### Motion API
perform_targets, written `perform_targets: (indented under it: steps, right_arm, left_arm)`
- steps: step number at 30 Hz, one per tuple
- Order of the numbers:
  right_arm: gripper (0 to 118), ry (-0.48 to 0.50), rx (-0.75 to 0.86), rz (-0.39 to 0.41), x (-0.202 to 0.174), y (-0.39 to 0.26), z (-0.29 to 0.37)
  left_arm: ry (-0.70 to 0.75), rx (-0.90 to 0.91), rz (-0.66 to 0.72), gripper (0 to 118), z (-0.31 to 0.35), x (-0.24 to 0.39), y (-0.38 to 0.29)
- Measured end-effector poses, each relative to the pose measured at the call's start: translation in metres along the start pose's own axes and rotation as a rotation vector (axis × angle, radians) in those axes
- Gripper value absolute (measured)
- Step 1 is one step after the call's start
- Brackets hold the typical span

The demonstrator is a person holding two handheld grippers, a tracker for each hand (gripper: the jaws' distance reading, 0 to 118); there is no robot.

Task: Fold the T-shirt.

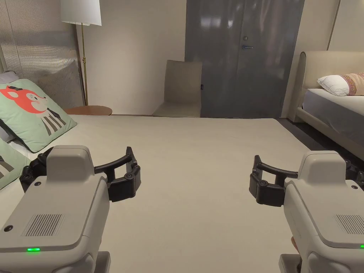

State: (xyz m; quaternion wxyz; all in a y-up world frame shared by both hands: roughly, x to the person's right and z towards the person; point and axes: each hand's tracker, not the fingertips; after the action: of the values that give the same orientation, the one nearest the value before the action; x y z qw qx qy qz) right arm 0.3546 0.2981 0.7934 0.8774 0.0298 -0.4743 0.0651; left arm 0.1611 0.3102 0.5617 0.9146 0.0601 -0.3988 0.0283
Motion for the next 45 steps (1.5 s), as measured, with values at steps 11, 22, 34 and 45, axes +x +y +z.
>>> perform_targets:
  steps: [11, 22, 34, 45]
  right_arm:
    - [118, -0.027, -0.004, -0.067, 0.005, 0.009, 0.002]
    - [118, -0.104, -0.060, -0.026, -0.001, 0.021, 0.004]
    - [118, -0.064, -0.075, -0.024, -0.001, 0.027, 0.008]
    - [118, -0.084, -0.074, -0.005, -0.001, 0.021, 0.006]
  left_arm:
    - [-0.010, 0.007, 0.001, 111, 0.002, 0.001, 0.006]
    - [-0.024, -0.005, -0.003, 111, 0.002, 0.002, 0.007]
    - [-0.023, -0.015, 0.020, 111, 0.002, -0.002, 0.007]
    - [-0.022, -0.023, 0.018, 111, 0.003, -0.002, 0.005]
